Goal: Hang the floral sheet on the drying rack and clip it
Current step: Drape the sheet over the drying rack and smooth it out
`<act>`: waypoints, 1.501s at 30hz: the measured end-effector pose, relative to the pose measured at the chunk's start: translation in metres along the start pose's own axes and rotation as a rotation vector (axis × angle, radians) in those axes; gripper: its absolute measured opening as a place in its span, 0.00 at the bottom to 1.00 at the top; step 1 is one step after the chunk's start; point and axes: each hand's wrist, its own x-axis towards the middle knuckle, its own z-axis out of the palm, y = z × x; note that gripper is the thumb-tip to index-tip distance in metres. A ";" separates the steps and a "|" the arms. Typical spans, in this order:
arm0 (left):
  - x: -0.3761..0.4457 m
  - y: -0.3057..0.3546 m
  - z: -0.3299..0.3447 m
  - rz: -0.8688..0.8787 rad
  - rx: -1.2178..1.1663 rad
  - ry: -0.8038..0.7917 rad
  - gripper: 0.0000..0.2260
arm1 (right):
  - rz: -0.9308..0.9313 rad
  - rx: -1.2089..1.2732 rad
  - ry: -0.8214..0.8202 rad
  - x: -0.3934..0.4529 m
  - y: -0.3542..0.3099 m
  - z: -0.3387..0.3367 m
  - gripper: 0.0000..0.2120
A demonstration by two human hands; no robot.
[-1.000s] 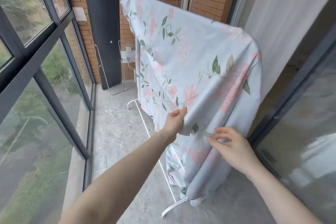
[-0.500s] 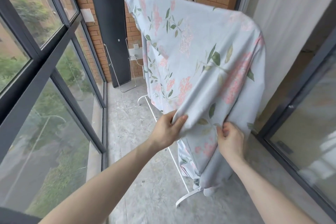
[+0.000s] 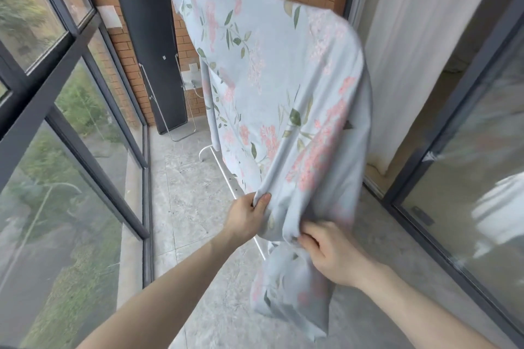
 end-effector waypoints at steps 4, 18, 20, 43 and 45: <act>-0.001 -0.018 0.007 -0.026 0.034 -0.039 0.23 | 0.231 -0.208 -0.152 -0.007 0.029 0.018 0.13; -0.014 -0.093 0.031 -0.232 0.127 -0.050 0.23 | 0.470 -0.483 -0.279 -0.009 0.091 0.106 0.13; -0.010 -0.105 0.024 -0.266 0.139 -0.049 0.23 | 0.484 -0.459 -0.282 -0.011 0.091 0.109 0.14; 0.113 0.148 -0.085 0.158 0.003 -0.062 0.20 | 0.294 -0.013 0.852 0.147 -0.016 -0.224 0.14; 0.131 0.180 -0.081 0.170 -0.129 -0.023 0.21 | 0.265 -0.001 0.859 0.147 -0.015 -0.230 0.12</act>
